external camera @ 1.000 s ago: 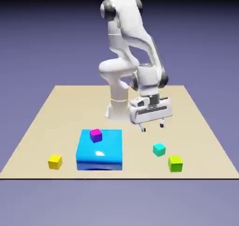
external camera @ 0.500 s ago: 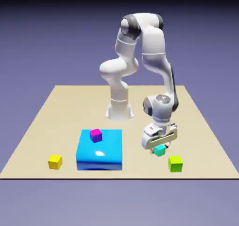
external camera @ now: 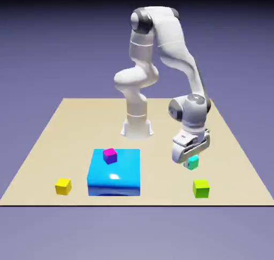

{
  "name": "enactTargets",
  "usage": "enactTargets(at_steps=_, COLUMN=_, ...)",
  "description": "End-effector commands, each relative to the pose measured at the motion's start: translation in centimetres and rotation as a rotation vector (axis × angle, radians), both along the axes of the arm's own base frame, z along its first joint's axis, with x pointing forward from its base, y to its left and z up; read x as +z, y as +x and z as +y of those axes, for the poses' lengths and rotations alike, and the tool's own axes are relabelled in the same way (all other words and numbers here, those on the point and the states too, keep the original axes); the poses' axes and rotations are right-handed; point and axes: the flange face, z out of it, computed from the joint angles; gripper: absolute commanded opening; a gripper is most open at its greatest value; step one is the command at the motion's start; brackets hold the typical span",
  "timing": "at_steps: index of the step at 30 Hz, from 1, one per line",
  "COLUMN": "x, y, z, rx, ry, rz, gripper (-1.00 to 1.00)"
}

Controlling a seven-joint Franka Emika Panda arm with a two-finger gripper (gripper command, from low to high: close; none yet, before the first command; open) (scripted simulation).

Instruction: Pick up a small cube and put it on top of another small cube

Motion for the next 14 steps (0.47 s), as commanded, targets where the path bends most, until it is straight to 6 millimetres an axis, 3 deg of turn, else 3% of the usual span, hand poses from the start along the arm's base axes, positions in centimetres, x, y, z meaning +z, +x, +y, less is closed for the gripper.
enactTargets(at_steps=1, x=0.5, y=1.0, z=0.4, rx=0.046, ry=0.000, rz=0.000, gripper=-1.00)
enactTargets(at_steps=5, x=2.6, y=4.6, z=1.9, rx=0.218, ry=0.002, rz=-0.002, gripper=-1.00)
enactTargets(at_steps=6, x=2.6, y=4.6, z=1.9, rx=0.218, ry=0.002, rz=-0.002, gripper=-1.00)
enactTargets(at_steps=10, x=-3.8, y=4.7, z=2.0, rx=0.218, ry=0.002, rz=-0.002, gripper=-1.00)
enactTargets(at_steps=11, x=-4.4, y=4.7, z=2.0, rx=0.218, ry=0.002, rz=-0.002, gripper=-1.00)
enactTargets(at_steps=12, x=-4.4, y=4.7, z=2.0, rx=0.218, ry=0.002, rz=-0.002, gripper=1.00)
enactTargets(at_steps=13, x=-4.4, y=4.7, z=2.0, rx=0.218, ry=0.002, rz=-0.002, gripper=1.00)
enactTargets(at_steps=14, x=-2.8, y=4.7, z=2.0, rx=0.218, ry=0.002, rz=-0.002, gripper=1.00)
